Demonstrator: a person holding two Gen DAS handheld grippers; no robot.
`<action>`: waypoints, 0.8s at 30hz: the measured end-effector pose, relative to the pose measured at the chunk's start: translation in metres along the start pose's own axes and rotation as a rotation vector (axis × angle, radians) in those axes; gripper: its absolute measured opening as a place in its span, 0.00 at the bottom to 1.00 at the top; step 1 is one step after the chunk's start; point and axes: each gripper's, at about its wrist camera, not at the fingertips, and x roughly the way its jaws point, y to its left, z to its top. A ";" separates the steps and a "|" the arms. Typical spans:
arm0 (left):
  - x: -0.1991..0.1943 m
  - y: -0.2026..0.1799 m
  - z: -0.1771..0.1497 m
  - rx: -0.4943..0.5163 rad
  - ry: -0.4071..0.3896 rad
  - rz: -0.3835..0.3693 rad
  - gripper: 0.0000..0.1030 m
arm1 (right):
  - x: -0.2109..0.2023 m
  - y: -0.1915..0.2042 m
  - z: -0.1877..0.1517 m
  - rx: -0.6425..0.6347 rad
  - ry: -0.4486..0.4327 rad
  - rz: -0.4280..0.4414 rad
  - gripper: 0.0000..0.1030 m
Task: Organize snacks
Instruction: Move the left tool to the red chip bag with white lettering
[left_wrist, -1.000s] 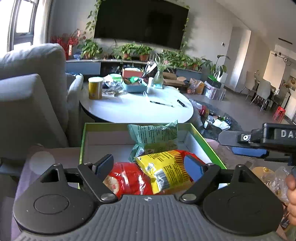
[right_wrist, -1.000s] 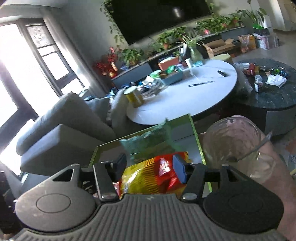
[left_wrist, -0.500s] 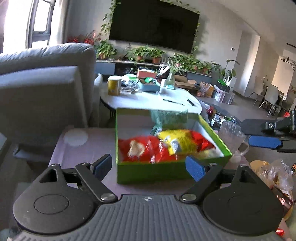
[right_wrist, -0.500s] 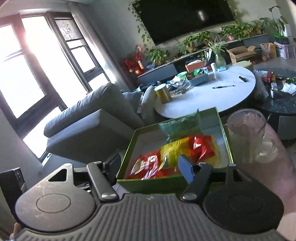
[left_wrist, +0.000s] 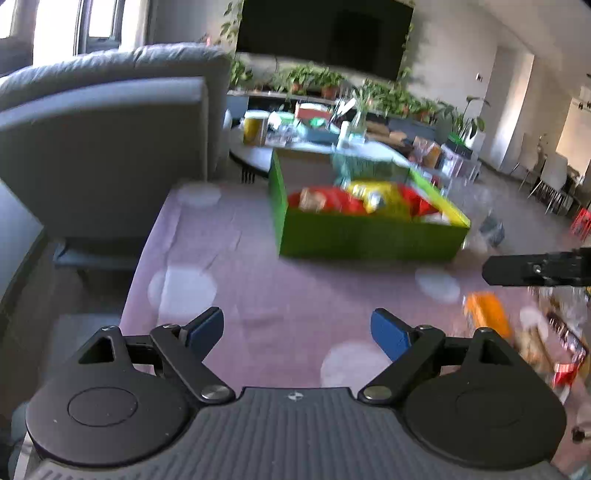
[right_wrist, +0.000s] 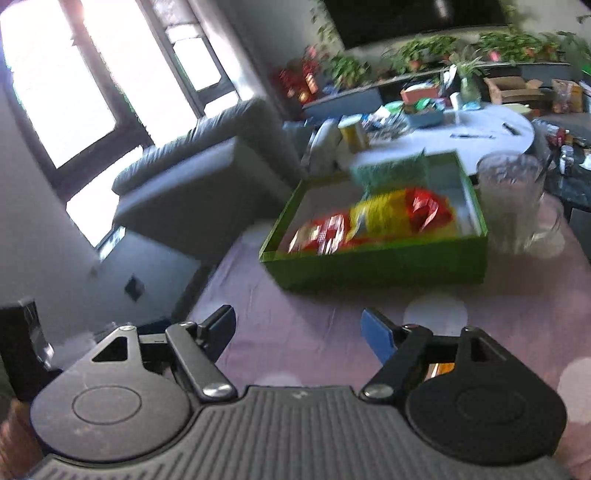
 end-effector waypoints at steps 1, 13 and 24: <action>-0.002 0.003 -0.008 -0.005 0.013 0.005 0.83 | 0.003 0.001 -0.005 -0.003 0.018 -0.003 0.60; -0.038 0.014 -0.056 0.000 0.057 -0.042 0.83 | 0.019 0.015 -0.044 -0.052 0.150 0.008 0.60; -0.049 -0.002 -0.090 0.198 0.144 -0.063 0.83 | 0.015 0.011 -0.049 -0.036 0.152 -0.029 0.63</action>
